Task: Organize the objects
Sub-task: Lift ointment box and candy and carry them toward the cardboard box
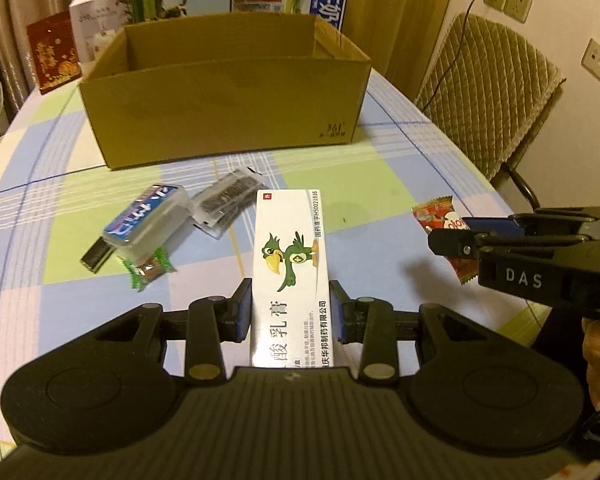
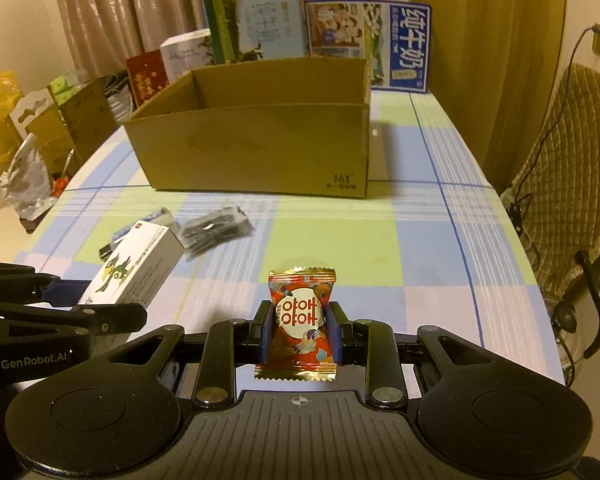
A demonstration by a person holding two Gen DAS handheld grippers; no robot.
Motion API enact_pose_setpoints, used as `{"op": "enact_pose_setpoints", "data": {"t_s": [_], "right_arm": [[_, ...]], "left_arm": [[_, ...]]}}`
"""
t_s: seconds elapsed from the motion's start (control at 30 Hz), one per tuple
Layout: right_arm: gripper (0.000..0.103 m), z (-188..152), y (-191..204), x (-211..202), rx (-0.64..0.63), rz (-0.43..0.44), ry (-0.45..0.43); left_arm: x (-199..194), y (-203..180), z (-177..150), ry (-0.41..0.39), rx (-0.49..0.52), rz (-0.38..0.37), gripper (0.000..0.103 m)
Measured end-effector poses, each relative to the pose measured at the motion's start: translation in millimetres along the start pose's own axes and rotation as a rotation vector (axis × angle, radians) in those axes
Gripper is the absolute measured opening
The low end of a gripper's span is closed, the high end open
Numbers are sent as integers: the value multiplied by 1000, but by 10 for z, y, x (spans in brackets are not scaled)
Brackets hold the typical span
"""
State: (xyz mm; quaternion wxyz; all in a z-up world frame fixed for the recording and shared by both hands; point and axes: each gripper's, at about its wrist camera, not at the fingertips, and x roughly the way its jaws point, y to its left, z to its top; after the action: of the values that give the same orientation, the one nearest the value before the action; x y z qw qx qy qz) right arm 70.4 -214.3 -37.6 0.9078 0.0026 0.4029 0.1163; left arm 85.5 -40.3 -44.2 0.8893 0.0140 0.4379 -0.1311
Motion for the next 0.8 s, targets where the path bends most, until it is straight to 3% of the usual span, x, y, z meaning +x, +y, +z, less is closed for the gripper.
{"op": "enact_pose_setpoints", "data": {"t_s": [0.8], "right_arm": [[25,-6,89,-254,-34,-5,-35]], "left_arm": [[-398,84,-64,-68,-26,25,33]]}}
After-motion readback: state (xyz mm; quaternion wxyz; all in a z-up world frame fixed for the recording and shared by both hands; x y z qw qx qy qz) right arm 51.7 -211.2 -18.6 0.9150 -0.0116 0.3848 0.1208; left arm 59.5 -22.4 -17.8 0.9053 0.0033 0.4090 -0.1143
